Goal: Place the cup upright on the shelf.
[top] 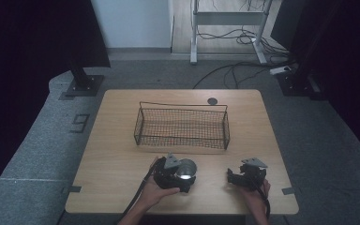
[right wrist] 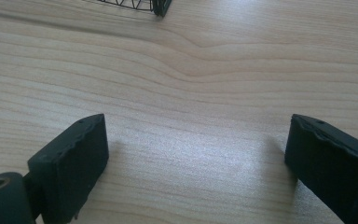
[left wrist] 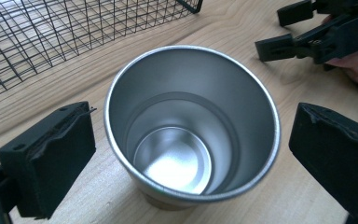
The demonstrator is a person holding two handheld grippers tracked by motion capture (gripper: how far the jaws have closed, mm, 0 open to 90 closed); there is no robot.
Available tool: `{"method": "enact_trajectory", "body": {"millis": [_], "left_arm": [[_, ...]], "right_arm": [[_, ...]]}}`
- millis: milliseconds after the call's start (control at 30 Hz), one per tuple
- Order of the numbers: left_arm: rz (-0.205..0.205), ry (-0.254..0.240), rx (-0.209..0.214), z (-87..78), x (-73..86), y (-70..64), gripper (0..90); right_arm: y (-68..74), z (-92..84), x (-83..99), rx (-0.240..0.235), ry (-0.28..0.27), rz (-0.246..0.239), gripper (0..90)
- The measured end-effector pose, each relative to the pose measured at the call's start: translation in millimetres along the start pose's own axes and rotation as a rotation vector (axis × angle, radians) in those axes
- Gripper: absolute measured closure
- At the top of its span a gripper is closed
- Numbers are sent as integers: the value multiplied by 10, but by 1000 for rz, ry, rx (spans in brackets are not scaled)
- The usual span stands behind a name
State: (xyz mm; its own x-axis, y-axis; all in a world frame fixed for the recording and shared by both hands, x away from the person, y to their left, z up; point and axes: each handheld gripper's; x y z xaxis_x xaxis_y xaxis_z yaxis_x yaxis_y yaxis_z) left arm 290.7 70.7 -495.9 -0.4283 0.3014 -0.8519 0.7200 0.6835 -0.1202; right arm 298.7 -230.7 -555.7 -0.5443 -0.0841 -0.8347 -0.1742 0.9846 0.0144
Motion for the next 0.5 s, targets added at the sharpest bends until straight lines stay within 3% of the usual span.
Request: {"method": "enact_trajectory", "body": {"millis": [67,300,500], "left_arm": [[8,3,-30,54,9,-4,7],[18,3,-32,142,37,-12,18],[2,-24,-28,170,84,0,136]], "right_arm": [[0,0,0,0,0,0,60],[0,0,0,0,0,0,59],[0,0,0,0,0,0,59]]}}
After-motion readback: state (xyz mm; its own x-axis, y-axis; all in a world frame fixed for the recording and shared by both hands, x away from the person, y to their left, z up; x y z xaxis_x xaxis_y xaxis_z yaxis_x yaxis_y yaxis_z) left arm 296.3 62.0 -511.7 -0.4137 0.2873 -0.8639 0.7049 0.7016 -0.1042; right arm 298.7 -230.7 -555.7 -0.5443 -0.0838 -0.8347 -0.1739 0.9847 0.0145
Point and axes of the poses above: each handheld gripper's, and its own axes: z roughly forward along the jaws, x roughly out of its underside, y roughly to its left, and after that the axes turned 10 degrees about -y, right-handed
